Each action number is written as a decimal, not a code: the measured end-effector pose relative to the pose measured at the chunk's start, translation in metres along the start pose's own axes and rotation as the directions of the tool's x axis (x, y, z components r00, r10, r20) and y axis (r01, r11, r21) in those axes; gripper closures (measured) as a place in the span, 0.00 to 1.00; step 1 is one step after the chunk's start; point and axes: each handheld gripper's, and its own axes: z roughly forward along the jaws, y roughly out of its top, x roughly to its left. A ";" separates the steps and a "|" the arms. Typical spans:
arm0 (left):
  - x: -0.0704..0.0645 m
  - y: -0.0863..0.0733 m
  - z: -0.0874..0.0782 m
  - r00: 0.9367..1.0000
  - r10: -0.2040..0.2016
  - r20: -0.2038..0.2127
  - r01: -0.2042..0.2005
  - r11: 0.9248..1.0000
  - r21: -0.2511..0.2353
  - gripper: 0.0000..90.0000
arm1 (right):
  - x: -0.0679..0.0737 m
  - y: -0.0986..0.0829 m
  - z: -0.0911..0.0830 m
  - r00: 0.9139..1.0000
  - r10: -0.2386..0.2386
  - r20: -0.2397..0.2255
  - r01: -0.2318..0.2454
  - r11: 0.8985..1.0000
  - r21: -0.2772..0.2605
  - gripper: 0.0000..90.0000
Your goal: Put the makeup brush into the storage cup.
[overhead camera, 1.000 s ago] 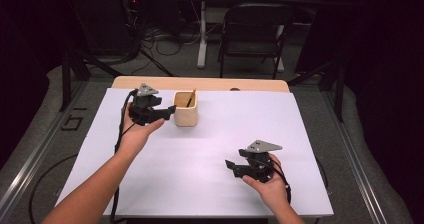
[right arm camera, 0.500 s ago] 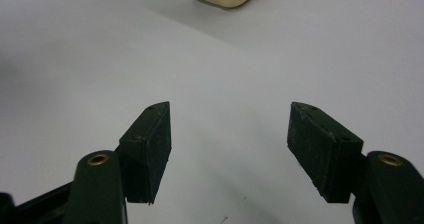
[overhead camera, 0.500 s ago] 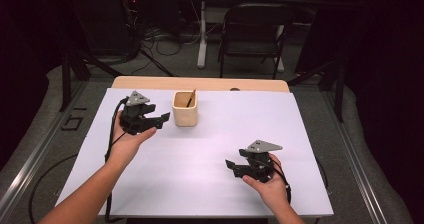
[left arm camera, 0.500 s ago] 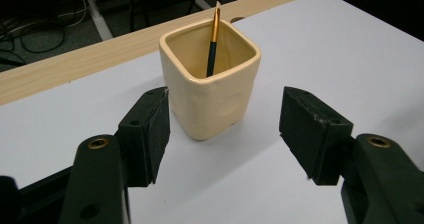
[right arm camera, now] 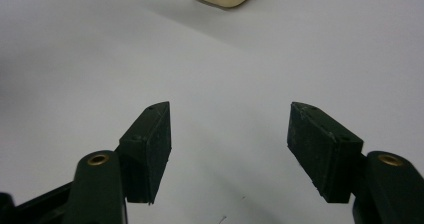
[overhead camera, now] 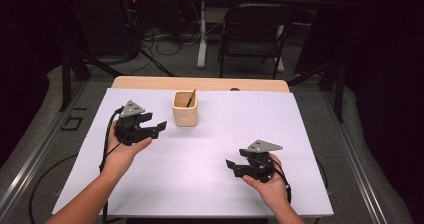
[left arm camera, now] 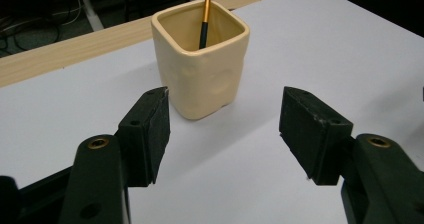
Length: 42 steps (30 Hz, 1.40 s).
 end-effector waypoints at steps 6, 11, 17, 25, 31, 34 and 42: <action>-0.001 -0.016 -0.003 1.000 -0.007 0.003 0.007 1.000 -0.003 0.42 | 0.000 0.000 0.000 1.000 0.001 0.002 -0.001 1.000 0.001 0.38; 0.001 -0.028 -0.006 0.999 -0.032 0.002 0.032 0.999 0.000 0.42 | 0.000 0.000 0.000 1.000 0.001 0.002 -0.001 1.000 0.000 0.38; 0.004 -0.040 -0.008 0.999 -0.043 0.000 0.043 0.999 0.008 0.42 | 0.001 -0.001 0.000 1.000 0.003 0.001 -0.003 1.000 0.002 0.38; 0.005 -0.057 -0.010 0.997 -0.071 -0.003 0.071 0.997 0.010 0.42 | 0.001 -0.001 0.001 1.000 -0.002 0.003 0.002 1.000 0.007 0.38; 0.003 -0.064 -0.010 0.998 -0.063 -0.019 0.063 0.998 0.013 0.42 | 0.001 -0.001 0.001 1.000 -0.003 0.004 0.003 1.000 0.007 0.38; 0.002 -0.067 -0.009 0.998 -0.059 -0.030 0.060 0.998 0.011 0.42 | 0.001 -0.001 0.001 1.000 -0.004 0.005 0.004 1.000 0.007 0.38; 0.002 -0.076 -0.009 0.997 -0.061 -0.047 0.062 0.998 0.002 0.42 | 0.001 -0.001 0.001 1.000 -0.010 0.007 0.010 1.000 0.009 0.38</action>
